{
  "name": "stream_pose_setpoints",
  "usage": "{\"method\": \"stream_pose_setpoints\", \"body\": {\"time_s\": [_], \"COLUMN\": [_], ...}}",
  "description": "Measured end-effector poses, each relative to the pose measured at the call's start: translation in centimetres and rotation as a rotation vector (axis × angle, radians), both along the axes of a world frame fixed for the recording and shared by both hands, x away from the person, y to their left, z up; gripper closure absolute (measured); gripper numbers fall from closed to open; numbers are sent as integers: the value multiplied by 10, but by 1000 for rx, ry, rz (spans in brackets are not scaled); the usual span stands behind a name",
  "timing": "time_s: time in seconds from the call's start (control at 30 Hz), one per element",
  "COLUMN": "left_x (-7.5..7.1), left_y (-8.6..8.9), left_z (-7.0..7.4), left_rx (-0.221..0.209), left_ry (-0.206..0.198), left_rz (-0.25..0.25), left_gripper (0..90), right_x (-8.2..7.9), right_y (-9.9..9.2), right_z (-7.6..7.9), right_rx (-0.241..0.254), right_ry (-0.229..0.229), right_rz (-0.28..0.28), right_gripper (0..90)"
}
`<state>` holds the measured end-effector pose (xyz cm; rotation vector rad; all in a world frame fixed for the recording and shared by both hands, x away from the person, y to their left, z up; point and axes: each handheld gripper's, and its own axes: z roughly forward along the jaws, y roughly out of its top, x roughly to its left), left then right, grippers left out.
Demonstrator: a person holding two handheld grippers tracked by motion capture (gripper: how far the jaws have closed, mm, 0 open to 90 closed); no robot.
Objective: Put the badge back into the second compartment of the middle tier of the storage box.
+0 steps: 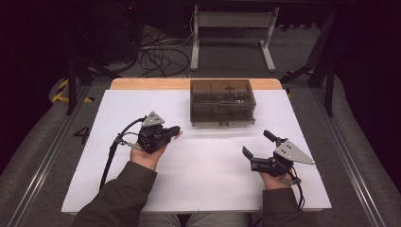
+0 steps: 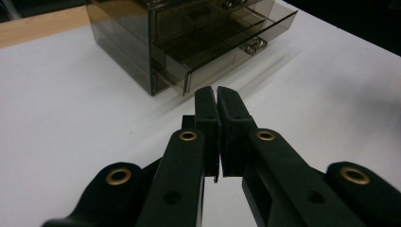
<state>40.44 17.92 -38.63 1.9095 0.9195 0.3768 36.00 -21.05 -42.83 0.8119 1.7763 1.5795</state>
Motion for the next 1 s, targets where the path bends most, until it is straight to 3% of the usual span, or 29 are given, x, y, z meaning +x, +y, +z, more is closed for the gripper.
{"method": "stream_pose_setpoints", "body": {"time_s": [0.5,1.0], "left_x": [17,32], "left_y": [-44,-75], "left_z": [9,11], "left_rx": [28,27], "left_ry": [-46,-98], "left_rz": [-71,-79], "left_gripper": [877,876], "right_x": [1,2], "right_y": [-1,-1], "right_z": [-1,-1], "right_rx": [-6,0], "right_ry": [-1,-1], "right_rz": [4,8], "right_gripper": [38,38]}}
